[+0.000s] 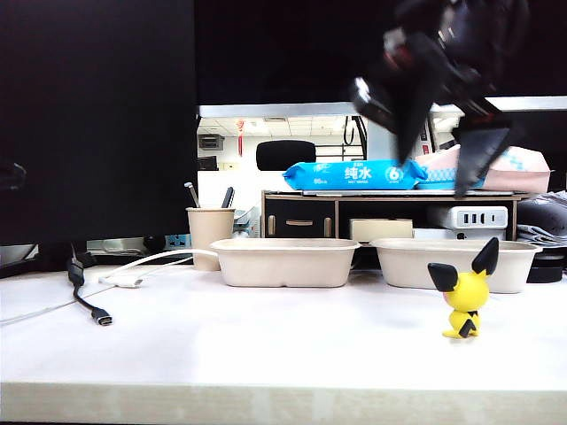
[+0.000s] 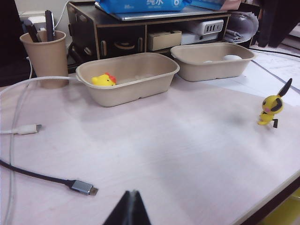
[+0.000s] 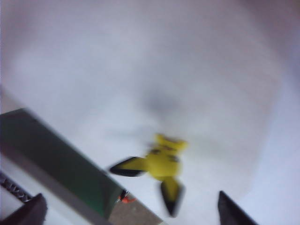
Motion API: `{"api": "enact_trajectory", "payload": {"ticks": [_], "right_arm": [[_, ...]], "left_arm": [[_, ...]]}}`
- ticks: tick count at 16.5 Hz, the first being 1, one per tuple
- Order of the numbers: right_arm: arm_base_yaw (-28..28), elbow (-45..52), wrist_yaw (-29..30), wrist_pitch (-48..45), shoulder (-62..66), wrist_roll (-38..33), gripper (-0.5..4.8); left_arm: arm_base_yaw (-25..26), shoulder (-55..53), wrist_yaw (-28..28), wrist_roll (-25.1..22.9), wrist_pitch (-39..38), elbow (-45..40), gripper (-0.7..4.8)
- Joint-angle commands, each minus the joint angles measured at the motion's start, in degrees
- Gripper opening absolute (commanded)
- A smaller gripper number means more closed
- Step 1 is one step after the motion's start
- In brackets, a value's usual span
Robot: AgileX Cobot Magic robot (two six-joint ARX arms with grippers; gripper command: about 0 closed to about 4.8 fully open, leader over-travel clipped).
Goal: Put the dolls with similar colors into the same paper box, while dolls with different colors go into separate paper boxes.
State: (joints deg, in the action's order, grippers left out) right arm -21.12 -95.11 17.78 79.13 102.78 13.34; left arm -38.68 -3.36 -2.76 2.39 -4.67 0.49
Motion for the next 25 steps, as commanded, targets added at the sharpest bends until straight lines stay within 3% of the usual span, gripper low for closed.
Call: {"api": "enact_trajectory", "payload": {"ticks": [1, 2, 6, 9, 14, 17, 25], "right_arm": [[-4.6, 0.9, -2.1, 0.2, -1.6, 1.7, 4.33], [-6.6, 1.9, -5.7, 0.3, -2.1, 1.2, 4.38], [-9.8, 8.7, -7.9, 0.3, -6.0, -1.2, 4.6], [-10.8, 14.0, -14.3, -0.1, -11.3, -1.1, 4.6], [-11.5, 23.1, -14.3, -5.9, -16.8, -1.0, 4.79], [-11.7, 23.7, -14.6, -8.7, -17.1, -0.3, 4.79], [-12.7, 23.7, -15.4, -10.7, -17.0, 5.0, 4.79]], "left_arm": [[1.8, 0.0, 0.6, 0.0, 0.4, 0.0, -0.05], [2.6, 0.1, 0.2, 0.0, 0.5, 0.0, -0.05], [2.8, 0.2, 0.2, 0.0, 0.5, 0.0, -0.05], [2.7, 0.9, 0.2, 0.0, 0.5, 0.0, -0.05], [2.8, 3.1, 0.2, -0.1, 0.5, 0.0, -0.05], [2.3, 3.1, 0.2, 0.0, 0.5, 0.0, -0.05], [-11.2, -1.7, 0.0, 0.0, 0.5, 0.2, -0.05]]}}
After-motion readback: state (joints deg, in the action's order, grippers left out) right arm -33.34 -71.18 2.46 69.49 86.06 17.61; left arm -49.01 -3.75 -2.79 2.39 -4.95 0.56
